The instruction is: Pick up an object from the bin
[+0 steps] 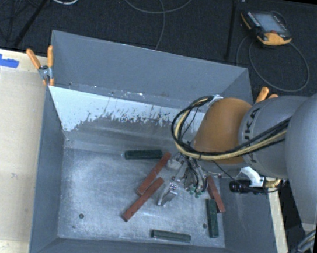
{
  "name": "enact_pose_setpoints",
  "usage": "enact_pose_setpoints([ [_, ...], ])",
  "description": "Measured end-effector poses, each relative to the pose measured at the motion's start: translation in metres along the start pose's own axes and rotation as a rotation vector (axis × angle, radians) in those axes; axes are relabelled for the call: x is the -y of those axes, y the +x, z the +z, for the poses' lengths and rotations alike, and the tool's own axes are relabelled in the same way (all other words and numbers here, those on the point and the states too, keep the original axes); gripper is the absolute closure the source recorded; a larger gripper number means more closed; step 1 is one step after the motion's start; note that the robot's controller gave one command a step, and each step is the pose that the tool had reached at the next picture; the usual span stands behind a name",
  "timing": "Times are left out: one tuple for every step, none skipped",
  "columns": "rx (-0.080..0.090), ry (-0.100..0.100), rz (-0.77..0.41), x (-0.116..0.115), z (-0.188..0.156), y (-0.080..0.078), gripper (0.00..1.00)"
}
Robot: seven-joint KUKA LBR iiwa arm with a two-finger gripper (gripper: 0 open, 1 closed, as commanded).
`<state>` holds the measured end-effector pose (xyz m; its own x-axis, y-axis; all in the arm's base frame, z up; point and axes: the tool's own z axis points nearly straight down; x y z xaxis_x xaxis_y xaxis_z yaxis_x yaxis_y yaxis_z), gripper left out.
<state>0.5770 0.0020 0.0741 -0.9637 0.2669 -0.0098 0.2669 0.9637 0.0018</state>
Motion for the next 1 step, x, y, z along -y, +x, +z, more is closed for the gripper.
enact_pose_setpoints([
  [0.002, -0.003, -0.135, -0.0871, -0.0016, 0.0103, 1.0],
])
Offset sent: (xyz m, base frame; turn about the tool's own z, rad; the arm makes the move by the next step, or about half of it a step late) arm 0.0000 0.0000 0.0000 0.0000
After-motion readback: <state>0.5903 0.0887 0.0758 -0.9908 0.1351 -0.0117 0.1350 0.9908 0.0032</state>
